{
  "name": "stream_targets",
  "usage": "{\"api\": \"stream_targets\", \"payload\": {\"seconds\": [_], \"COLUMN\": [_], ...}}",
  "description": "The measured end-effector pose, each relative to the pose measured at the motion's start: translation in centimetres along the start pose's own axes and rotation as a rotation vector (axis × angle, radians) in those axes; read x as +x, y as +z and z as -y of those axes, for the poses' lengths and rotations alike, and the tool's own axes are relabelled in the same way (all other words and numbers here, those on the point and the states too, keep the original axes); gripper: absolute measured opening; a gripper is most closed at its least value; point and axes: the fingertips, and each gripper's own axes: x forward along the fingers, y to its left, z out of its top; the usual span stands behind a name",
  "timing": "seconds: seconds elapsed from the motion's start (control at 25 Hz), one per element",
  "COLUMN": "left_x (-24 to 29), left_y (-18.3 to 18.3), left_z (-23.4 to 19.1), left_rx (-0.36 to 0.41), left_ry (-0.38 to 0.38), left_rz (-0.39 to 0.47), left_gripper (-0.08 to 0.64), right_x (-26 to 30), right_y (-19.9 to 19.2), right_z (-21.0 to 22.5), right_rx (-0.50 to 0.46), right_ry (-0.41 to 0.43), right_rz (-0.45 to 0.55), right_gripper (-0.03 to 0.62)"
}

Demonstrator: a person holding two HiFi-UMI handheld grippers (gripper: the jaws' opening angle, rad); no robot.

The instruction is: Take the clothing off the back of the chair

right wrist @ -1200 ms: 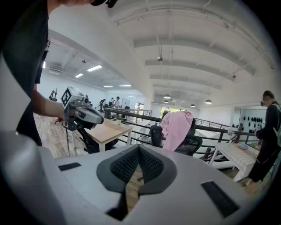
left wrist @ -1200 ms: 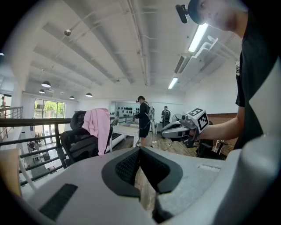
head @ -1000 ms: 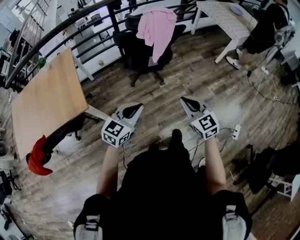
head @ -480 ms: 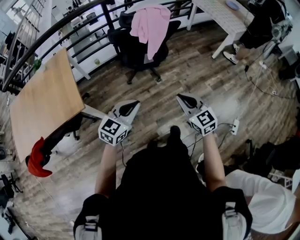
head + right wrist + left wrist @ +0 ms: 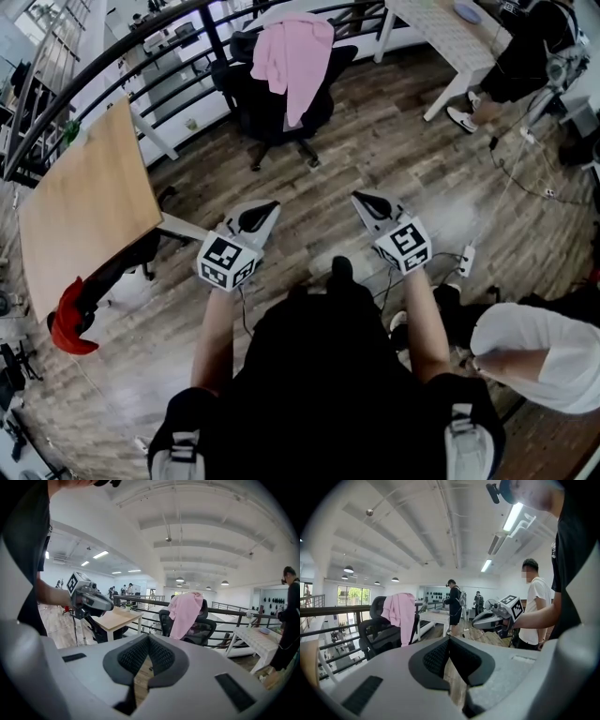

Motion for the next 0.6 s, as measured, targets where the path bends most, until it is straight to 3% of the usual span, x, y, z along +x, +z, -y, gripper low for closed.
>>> {"api": "stream_targets", "payload": {"seconds": [0.24, 0.6], "left_x": [2.9, 7.0], "left_y": [1.1, 1.9], "left_z": [0.5, 0.5], "left_rx": [-0.01, -0.017], "left_ry": [0.022, 0.084], "left_rz": [0.001, -0.027], "left_gripper": [0.002, 0.002], "right_x": [-0.5, 0.0], "right_y": [-0.3, -1.4], "right_z": [3.1, 7.2], "right_rx": [0.018, 0.001], "right_ry": [0.015, 0.094], "right_rz": [-0.025, 0.046], "right_gripper": [-0.002, 0.0]}}
